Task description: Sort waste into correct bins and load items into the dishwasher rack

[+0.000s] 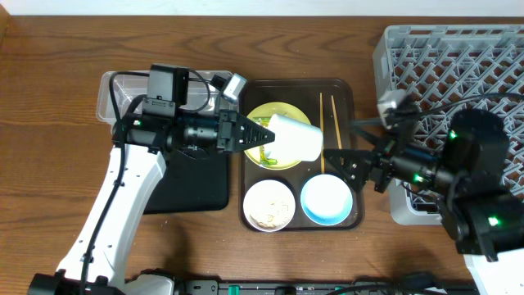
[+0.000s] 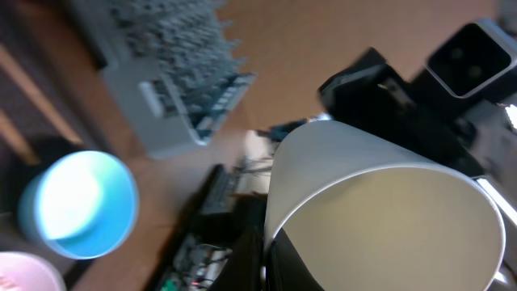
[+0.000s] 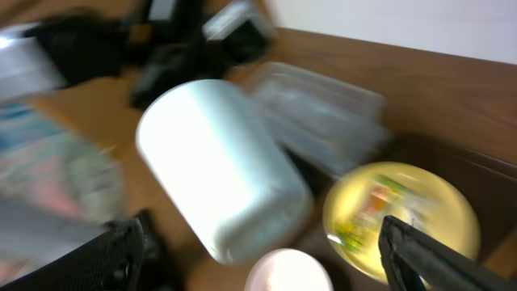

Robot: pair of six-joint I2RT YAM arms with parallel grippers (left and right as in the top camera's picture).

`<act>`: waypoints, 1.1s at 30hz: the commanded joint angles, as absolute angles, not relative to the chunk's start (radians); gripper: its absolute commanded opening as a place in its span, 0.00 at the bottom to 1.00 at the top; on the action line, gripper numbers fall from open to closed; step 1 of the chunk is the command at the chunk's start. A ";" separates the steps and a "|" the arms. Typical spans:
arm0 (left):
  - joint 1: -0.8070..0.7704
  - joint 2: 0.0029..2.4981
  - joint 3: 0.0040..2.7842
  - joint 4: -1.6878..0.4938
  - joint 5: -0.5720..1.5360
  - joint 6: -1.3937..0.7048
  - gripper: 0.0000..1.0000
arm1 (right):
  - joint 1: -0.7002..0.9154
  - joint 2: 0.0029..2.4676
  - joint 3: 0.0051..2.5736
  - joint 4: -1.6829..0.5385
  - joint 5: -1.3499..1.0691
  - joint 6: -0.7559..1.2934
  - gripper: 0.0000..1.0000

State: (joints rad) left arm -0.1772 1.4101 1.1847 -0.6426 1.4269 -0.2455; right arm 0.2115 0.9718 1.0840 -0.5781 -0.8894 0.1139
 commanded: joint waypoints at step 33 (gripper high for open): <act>-0.173 1.403 1.200 -0.642 1.559 -0.210 0.59 | 0.185 0.983 1.098 -0.537 -0.896 0.214 0.38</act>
State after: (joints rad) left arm -0.1741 1.4097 1.1851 -0.6445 1.5455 -0.2237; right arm 0.2573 1.0389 1.0840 -0.5117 -0.9600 0.1638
